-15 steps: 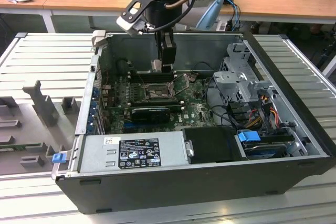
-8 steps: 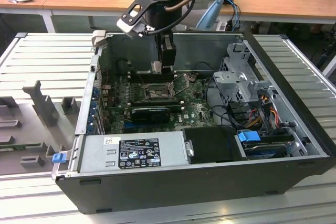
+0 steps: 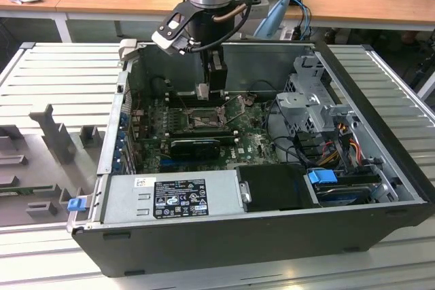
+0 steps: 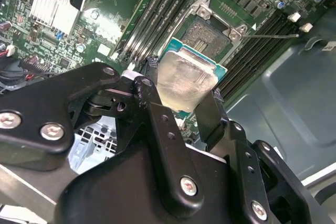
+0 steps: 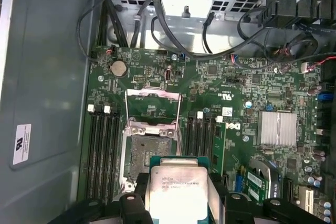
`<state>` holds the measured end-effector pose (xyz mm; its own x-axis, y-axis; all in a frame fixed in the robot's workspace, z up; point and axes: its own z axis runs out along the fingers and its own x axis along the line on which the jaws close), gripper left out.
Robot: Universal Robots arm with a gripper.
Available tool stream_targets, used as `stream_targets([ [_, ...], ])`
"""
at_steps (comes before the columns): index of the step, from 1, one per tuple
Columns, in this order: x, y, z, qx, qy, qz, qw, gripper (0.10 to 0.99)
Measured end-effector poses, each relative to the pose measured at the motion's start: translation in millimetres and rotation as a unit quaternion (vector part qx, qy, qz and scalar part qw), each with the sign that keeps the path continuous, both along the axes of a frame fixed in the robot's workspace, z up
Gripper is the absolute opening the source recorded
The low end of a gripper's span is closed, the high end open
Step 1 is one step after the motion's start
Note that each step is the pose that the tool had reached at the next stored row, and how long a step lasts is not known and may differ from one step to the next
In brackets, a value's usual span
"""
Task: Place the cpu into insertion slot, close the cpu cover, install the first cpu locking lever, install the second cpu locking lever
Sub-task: 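Place the cpu into insertion slot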
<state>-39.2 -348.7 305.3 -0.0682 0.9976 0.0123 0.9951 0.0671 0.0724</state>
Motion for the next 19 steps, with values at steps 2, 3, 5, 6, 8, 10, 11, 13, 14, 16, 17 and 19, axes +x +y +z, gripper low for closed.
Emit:
stream_targets([
  [2,0.0,0.0,-2.5,0.0,0.0,0.0,1.0,0.529],
  [3,-0.1,-0.2,-4.6,0.0039,-0.0001,0.0,1.0,0.529],
  [5,-0.3,-0.3,-8.8,0.0042,0.0,0.0,1.0,0.529],
  [6,-0.3,-0.4,-11.4,0.0042,0.0,0.0,1.0,0.529],
  [8,-0.3,-0.4,-16.2,0.0042,0.0,0.0,1.0,0.529],
  [10,-0.3,-0.4,-20.4,0.0042,0.0,0.0,1.0,0.529],
  [11,-0.3,-0.4,-23.5,0.0042,0.0,0.0,1.0,0.529],
  [13,-0.3,-0.4,-26.3,0.0042,-0.0008,0.0,1.0,0.529],
  [14,-0.4,-0.4,-27.4,0.0042,-0.0009,0.0,1.0,0.529],
  [16,-0.4,-0.4,-28.5,0.0042,-0.0009,-0.001,1.0,0.529],
  [17,-0.6,-0.4,-29.5,0.0042,-0.0009,-0.005,1.0,0.529],
  [19,-0.6,-0.4,-31.0,0.0042,-0.001,-0.009,1.0,0.529],
])
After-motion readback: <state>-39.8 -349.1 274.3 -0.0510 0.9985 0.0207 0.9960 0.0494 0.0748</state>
